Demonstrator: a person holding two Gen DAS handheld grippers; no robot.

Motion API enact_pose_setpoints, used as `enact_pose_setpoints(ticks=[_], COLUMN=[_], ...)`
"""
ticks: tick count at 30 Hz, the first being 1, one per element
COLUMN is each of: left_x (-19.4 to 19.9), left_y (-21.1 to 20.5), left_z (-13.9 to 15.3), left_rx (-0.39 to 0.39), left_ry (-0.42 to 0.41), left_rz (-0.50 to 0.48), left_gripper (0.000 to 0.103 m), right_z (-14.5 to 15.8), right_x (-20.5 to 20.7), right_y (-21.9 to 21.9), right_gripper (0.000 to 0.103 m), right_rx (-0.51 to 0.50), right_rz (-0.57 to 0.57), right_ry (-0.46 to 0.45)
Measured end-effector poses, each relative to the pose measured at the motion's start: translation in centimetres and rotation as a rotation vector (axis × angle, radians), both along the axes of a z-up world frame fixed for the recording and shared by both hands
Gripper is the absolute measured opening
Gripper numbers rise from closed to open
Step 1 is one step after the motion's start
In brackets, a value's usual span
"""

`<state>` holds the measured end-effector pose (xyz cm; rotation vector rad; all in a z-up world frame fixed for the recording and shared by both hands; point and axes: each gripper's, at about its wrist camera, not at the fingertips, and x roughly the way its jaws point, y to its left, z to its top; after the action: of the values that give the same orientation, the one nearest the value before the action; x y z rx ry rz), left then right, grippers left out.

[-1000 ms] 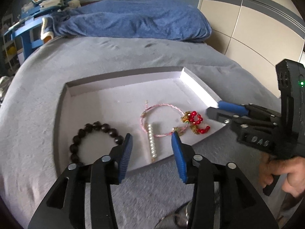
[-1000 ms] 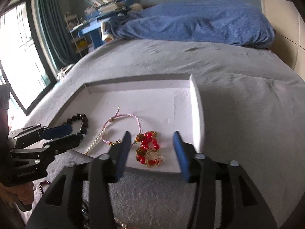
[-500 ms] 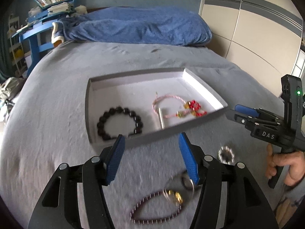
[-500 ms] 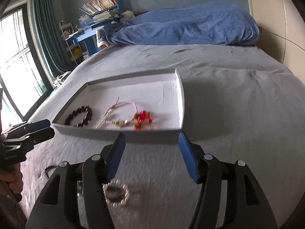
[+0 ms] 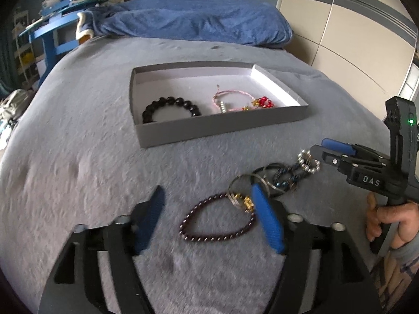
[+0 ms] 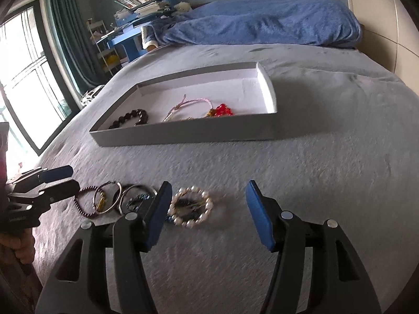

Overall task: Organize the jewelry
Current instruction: 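Move both open tools back over the remaining jewelry, then grasp the silver hoop with the left tool while the right tool grasps the pearl ring clip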

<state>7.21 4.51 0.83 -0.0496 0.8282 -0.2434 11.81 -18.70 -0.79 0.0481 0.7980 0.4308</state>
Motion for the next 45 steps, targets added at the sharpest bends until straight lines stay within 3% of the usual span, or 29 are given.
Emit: enact_pose_setpoints(ticks=[19,21,24,30,45], left_x=[-0.7,-0.8,-0.9,-1.1,1.3], left_y=[-1.0,-1.2,-1.5,-2.4,-5.5], left_z=[-0.8,-0.8,-0.7,-0.7,-2.4], left_rx=[0.006,0.008,0.011,0.024,0.148], left_ry=[0.007,0.006,0.002,-0.01,0.001], left_rz=[-0.048,-0.053,-0.067,-0.106,-0.18], left_gripper=[0.072,0.072,0.072,0.072,0.072], right_z=[-1.4,-1.5,-1.6,-1.3,-0.7], right_x=[0.0,0.0,-0.1,-0.3,-0.3], right_y=[1.1,1.1,1.3,1.1,-0.2], right_gripper=[0.059,0.055,0.041,0.041,0.041], right_rx=[-0.034,-0.033,-0.031,-0.029,-0.003], right_rz=[0.055,0.06,0.073,0.061,-0.006], right_ry=[0.061,0.065,0.067,0.053,0.021])
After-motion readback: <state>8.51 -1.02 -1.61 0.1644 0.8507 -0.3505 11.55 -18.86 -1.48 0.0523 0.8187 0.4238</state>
